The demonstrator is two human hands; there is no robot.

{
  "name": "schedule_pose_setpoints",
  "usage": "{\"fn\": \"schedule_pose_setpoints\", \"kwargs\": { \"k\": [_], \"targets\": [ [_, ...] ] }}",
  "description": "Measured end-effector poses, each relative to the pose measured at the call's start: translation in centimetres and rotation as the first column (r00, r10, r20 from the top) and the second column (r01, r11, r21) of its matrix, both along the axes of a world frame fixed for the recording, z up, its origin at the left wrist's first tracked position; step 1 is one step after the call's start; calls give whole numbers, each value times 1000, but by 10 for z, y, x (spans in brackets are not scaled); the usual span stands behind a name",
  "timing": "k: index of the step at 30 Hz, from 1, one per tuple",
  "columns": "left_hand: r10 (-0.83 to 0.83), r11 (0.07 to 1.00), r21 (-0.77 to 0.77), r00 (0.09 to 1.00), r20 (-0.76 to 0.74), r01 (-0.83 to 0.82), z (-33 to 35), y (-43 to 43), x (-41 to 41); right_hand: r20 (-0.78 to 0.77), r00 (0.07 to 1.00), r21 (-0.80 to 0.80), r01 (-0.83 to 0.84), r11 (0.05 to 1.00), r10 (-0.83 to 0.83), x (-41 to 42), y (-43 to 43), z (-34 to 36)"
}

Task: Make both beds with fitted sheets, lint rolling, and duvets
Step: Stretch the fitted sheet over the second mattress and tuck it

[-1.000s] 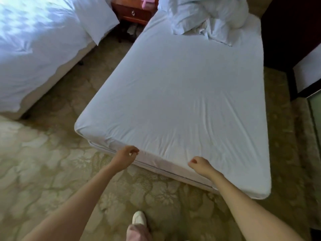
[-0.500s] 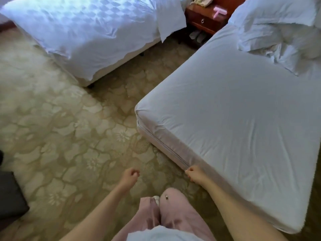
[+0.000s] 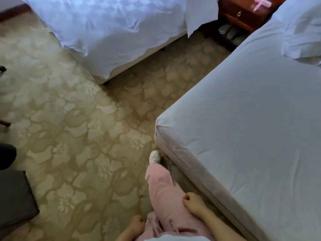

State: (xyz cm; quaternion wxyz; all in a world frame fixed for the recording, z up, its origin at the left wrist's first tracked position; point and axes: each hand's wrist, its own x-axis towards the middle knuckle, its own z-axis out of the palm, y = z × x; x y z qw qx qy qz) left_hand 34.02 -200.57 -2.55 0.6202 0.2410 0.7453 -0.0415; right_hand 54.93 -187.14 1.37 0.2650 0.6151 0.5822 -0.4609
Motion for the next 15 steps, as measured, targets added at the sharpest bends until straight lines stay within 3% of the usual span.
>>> {"fn": "schedule_pose_setpoints", "kwargs": {
  "k": [5,11,15],
  "targets": [
    [-20,997,69,999,30,18,32,122,-70,-6,998,-67,61,996,-61,-72,119,10],
    [248,924,330,961,-126,-195,51,284,-173,-290,923,-54,248,967,-253,-176,252,52],
    [334,884,398,928,-166,-246,58,354,-203,-295,904,-22,317,948,-309,-214,306,46]
  ]
}}
